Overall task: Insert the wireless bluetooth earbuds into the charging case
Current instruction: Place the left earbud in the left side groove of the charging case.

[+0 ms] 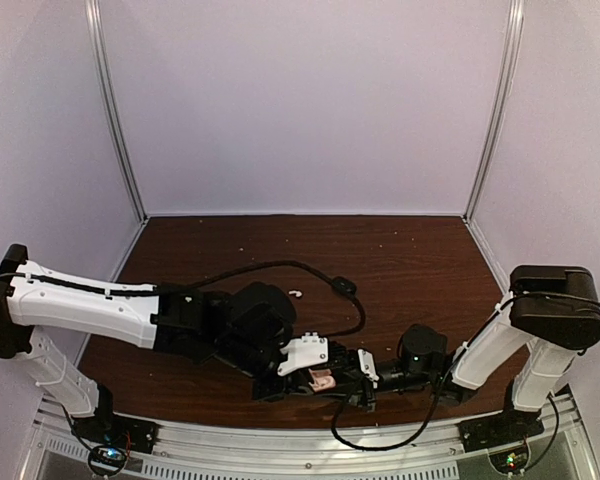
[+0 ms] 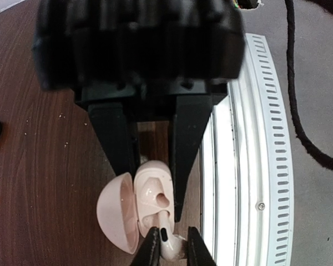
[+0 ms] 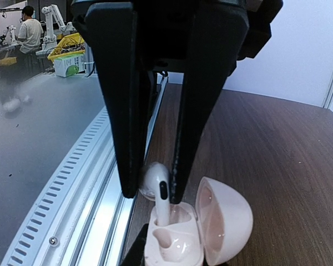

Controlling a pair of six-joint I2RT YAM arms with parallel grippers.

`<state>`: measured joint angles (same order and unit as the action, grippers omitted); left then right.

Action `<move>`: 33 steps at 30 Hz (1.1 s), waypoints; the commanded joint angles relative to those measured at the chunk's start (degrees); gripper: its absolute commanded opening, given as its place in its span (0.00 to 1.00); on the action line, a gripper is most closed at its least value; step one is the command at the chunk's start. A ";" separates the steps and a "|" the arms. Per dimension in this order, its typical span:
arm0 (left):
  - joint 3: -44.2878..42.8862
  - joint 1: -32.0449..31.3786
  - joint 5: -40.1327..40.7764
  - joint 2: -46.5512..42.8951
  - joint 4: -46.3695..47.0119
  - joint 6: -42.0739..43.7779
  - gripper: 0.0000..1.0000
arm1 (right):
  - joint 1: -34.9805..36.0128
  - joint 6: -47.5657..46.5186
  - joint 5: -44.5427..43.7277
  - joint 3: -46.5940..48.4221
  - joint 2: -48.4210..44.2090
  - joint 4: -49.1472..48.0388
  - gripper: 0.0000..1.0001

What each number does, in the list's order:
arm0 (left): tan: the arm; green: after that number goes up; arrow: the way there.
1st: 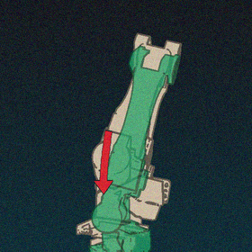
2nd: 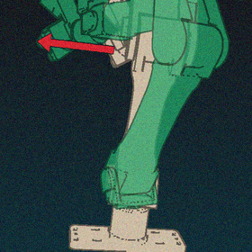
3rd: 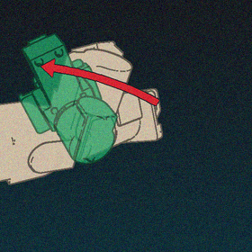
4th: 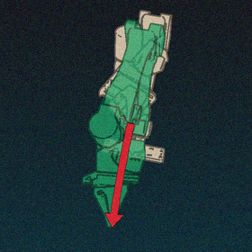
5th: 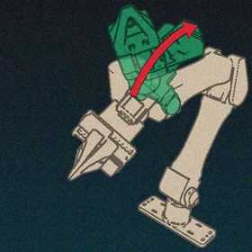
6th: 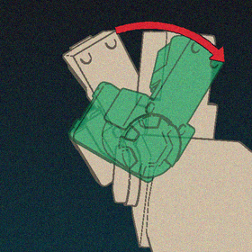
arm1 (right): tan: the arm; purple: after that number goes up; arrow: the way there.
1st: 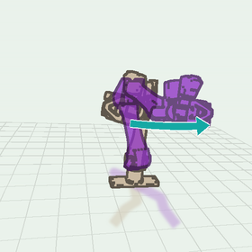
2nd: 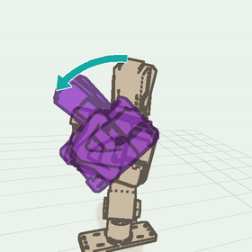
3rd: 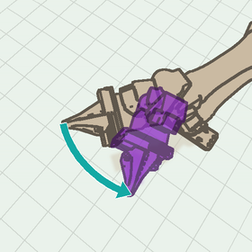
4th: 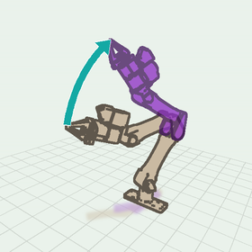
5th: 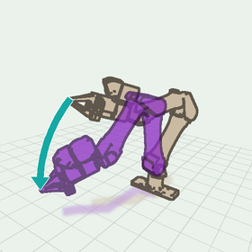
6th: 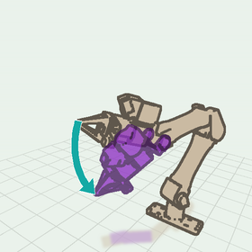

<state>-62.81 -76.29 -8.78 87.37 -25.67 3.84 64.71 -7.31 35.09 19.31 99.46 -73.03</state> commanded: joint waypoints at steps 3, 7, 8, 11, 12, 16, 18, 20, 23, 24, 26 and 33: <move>-2.26 -0.61 1.97 1.34 1.33 0.97 0.00 | 0.53 0.40 1.00 1.15 0.17 -2.60 0.02; -3.16 -0.61 3.50 1.98 0.34 1.66 0.01 | 0.59 0.63 1.85 1.26 0.35 -2.79 0.02; -3.19 -0.61 3.71 2.22 0.07 1.88 0.01 | 0.59 0.77 2.02 1.26 0.45 -2.93 0.02; -3.36 -0.78 4.77 3.02 -0.70 2.59 0.04 | 0.66 1.39 2.47 1.17 0.68 -3.87 0.02; -3.45 -0.83 5.13 3.18 -0.95 2.66 0.05 | 0.74 1.58 2.58 1.17 0.71 -4.14 0.02; -3.55 -1.03 6.39 3.38 -1.05 2.95 0.08 | 0.73 2.00 2.88 1.17 1.15 -4.76 0.02; -3.60 -1.05 7.15 3.33 -1.23 2.91 0.11 | 0.68 2.29 2.99 1.02 1.33 -5.28 0.02; -3.72 -1.05 7.87 3.22 -1.58 2.83 0.15 | 0.68 2.44 3.05 0.91 1.38 -5.73 0.02; -3.66 -1.05 10.05 2.69 -2.00 2.81 0.20 | 0.71 2.64 3.21 0.90 1.45 -6.17 0.02; -3.64 -1.05 10.45 2.46 -2.09 2.72 0.22 | 0.74 2.74 3.27 0.90 1.48 -6.28 0.02; -3.72 -1.04 11.19 2.15 -2.48 2.75 0.24 | 0.68 2.92 3.39 0.82 1.59 -6.62 0.02; -3.58 -1.05 12.39 1.23 -3.24 2.43 0.30 | 0.69 3.18 3.40 0.55 1.55 -7.28 0.02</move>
<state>-65.36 -78.08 -0.82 89.84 -28.12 6.11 64.62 -4.49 35.66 19.31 100.84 -75.18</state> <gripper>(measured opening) 0.291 0.206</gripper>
